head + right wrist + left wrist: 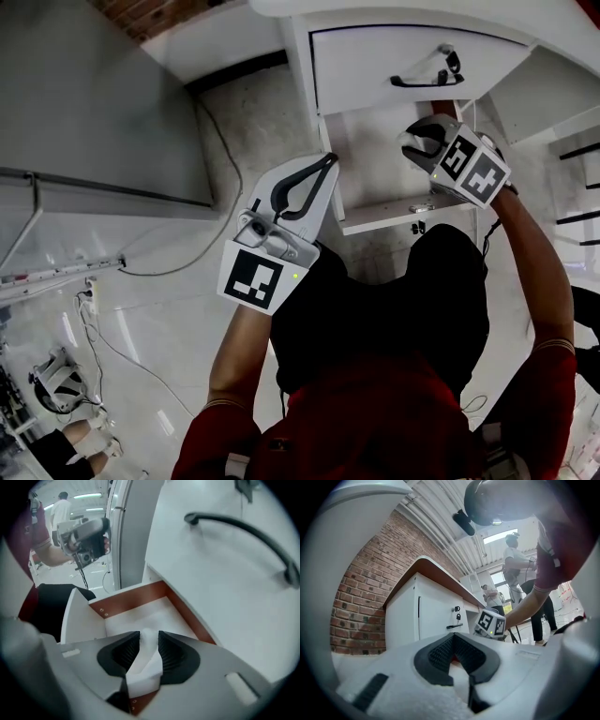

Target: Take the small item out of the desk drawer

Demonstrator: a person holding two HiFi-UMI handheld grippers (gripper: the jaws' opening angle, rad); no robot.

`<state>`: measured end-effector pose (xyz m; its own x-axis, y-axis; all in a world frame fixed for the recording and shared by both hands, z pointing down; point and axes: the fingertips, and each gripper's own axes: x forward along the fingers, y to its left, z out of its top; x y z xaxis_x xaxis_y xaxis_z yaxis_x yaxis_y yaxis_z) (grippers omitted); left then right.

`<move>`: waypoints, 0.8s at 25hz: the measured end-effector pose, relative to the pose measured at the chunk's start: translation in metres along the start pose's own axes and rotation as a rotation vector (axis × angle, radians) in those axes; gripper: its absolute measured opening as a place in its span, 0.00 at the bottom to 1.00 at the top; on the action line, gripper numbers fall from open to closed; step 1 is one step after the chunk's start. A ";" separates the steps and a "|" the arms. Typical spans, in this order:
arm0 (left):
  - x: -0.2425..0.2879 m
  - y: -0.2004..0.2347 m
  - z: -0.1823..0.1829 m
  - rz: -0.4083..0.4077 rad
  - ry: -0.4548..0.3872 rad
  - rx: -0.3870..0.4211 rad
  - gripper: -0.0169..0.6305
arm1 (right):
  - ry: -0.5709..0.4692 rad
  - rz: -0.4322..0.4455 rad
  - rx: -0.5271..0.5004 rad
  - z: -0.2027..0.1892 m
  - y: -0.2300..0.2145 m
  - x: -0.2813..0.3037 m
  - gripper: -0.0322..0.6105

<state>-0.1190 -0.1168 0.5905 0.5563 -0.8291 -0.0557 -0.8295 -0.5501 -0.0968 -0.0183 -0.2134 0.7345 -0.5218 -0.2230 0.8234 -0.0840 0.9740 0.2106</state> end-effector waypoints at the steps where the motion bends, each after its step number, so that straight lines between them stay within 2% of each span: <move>1: 0.001 0.002 0.001 0.002 0.003 -0.001 0.03 | -0.034 -0.012 0.001 0.008 0.000 -0.009 0.26; 7: 0.003 0.006 0.013 0.016 -0.014 -0.015 0.03 | -0.233 -0.044 0.038 0.049 0.008 -0.063 0.26; 14: 0.004 -0.003 0.022 0.016 -0.022 -0.027 0.03 | -0.510 -0.063 0.164 0.083 0.021 -0.115 0.26; 20: 0.009 -0.006 0.052 0.032 -0.053 -0.034 0.03 | -0.740 -0.075 0.241 0.105 0.022 -0.159 0.26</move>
<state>-0.1069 -0.1158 0.5385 0.5303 -0.8405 -0.1110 -0.8478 -0.5268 -0.0608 -0.0260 -0.1525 0.5532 -0.9308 -0.2856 0.2282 -0.2789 0.9583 0.0615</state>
